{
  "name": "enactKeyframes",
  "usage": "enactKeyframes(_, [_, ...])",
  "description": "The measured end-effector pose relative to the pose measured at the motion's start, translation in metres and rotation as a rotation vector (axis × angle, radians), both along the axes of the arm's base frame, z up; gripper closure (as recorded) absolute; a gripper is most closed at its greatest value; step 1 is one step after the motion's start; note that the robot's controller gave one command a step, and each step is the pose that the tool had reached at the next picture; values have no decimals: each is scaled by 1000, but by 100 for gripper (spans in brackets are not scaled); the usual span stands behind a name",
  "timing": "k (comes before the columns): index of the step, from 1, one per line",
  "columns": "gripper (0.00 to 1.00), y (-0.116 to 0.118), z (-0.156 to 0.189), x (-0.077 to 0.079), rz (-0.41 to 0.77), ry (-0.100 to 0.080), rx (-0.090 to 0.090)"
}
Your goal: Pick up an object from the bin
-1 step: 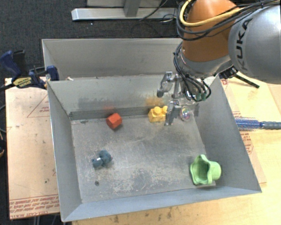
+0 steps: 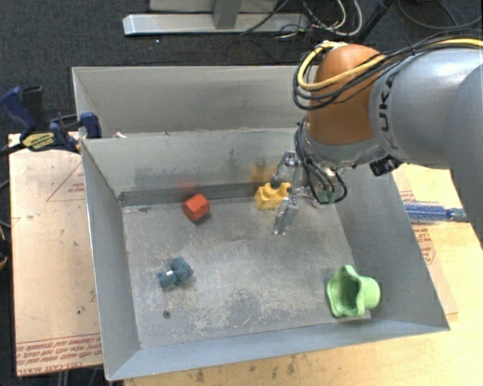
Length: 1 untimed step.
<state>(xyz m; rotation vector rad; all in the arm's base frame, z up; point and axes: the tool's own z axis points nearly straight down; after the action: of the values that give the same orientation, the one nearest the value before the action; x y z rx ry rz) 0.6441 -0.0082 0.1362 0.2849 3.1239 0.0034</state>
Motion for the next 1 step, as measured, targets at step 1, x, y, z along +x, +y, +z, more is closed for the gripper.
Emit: enactKeyframes(1, [0,-8,-17,2,8,-1,-1])
